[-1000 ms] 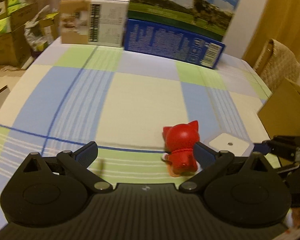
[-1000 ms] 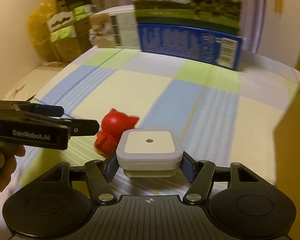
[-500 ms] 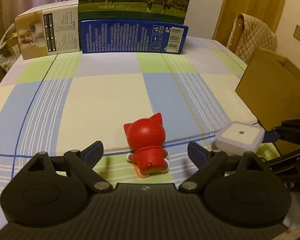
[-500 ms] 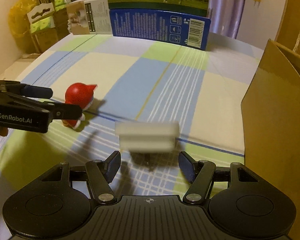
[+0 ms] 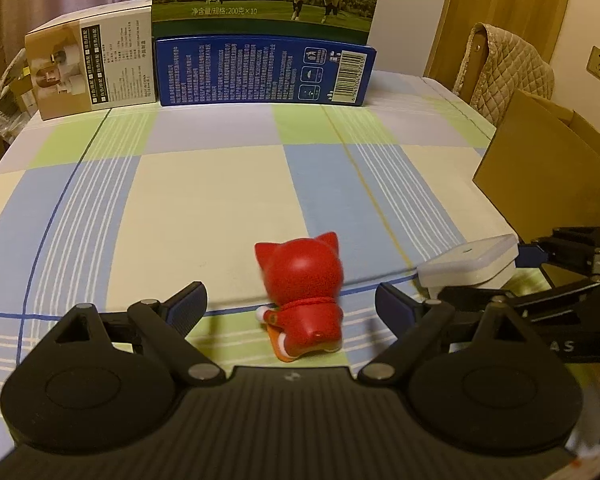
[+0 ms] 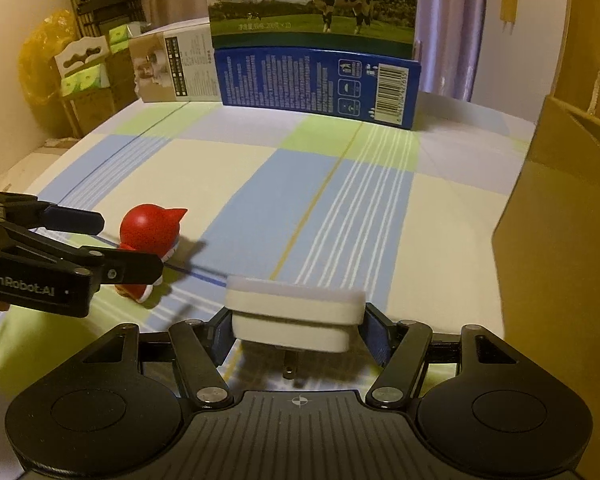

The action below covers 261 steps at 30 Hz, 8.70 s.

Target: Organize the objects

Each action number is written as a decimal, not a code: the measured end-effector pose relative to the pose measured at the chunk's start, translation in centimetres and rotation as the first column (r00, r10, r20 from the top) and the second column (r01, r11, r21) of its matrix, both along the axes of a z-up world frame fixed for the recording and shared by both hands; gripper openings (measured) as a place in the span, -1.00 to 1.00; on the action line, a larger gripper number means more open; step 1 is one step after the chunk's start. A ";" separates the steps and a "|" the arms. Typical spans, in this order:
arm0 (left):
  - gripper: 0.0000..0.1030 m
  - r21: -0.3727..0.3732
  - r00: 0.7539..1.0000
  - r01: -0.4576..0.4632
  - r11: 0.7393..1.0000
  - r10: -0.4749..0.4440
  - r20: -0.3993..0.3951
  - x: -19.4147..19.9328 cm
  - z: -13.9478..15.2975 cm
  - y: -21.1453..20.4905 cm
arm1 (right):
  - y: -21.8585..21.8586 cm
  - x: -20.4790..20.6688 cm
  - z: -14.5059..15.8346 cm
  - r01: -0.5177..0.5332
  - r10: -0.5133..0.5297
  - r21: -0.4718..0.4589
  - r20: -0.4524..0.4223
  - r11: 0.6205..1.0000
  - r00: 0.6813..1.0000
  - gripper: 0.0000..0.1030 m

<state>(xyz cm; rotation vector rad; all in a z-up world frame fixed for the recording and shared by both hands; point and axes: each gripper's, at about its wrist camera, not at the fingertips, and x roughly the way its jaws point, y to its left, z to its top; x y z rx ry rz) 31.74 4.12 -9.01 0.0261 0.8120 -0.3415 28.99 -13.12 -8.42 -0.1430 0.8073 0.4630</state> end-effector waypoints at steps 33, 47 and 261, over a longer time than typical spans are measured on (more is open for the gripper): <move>-0.22 0.037 1.000 0.024 0.999 -0.025 0.017 0.4 -1.1 -2.0 | -1.4 0.7 1.3 0.139 -0.141 0.059 0.018 0.988 0.990 0.18; -0.23 -0.007 0.999 -0.009 1.000 0.010 0.048 -0.4 0.6 -1.4 | -1.4 0.0 3.0 0.141 -0.147 0.101 0.062 0.985 0.987 0.18; 0.98 -0.047 0.999 0.026 0.999 -0.025 0.020 -33.2 16.9 -18.3 | -24.5 -32.7 19.3 0.343 -0.343 0.092 -0.012 0.935 0.939 0.34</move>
